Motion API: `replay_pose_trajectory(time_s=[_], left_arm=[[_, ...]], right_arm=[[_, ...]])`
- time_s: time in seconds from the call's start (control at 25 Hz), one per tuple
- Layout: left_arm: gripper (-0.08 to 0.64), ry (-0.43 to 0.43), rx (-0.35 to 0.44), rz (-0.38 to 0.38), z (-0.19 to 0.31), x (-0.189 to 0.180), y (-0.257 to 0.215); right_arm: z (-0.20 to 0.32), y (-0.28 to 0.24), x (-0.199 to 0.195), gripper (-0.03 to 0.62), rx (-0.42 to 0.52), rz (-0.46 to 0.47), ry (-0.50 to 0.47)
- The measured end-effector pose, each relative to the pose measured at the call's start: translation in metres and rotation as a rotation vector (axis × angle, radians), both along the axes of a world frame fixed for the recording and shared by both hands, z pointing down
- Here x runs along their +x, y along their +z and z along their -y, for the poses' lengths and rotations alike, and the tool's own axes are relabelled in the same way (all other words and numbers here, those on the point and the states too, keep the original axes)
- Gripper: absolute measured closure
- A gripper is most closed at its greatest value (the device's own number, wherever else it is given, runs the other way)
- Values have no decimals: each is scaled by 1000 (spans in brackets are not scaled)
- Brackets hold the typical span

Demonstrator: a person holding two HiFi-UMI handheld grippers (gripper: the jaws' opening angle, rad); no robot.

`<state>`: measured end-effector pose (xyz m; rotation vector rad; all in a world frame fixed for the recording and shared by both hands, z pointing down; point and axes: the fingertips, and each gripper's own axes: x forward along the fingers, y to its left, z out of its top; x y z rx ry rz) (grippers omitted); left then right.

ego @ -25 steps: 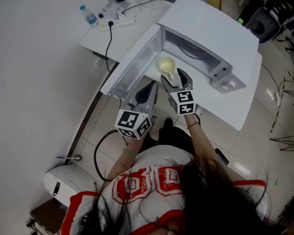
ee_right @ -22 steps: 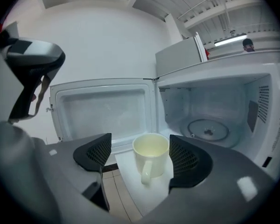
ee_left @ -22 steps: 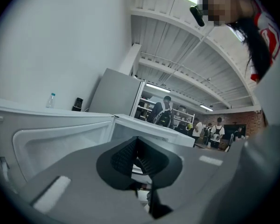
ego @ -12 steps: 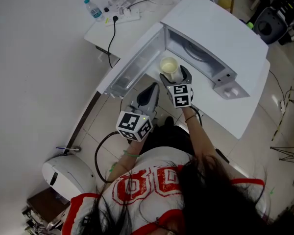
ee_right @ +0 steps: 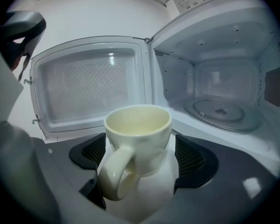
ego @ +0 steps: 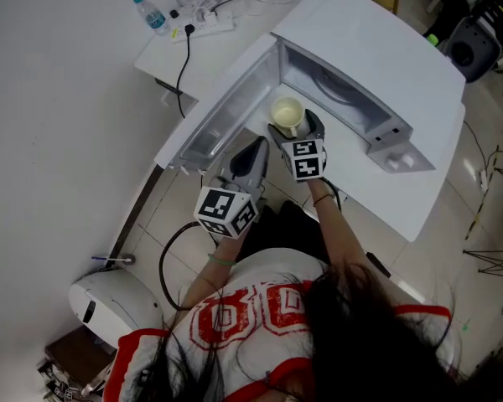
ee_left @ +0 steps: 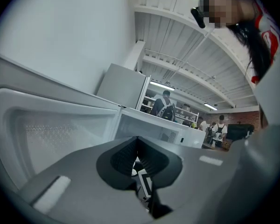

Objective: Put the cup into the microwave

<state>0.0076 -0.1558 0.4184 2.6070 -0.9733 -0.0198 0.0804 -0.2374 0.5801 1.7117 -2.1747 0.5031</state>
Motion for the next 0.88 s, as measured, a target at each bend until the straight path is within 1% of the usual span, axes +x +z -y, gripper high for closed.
replay_pose_trajectory(time_s=[0.24, 0.52, 0.6, 0.88], left_arm=[[561, -3, -1, 0, 10, 1, 10], [561, -15, -6, -4, 18, 0, 15], [561, -19, -10, -5, 19, -1, 18], [561, -36, -23, -7, 21, -9, 27]], right_arm=[[6, -3, -6, 132, 23, 7, -10], [9, -3, -8, 111, 34, -30, 67], [13, -1, -7, 109, 34, -25, 87], [27, -1, -4, 109, 41, -15, 92]])
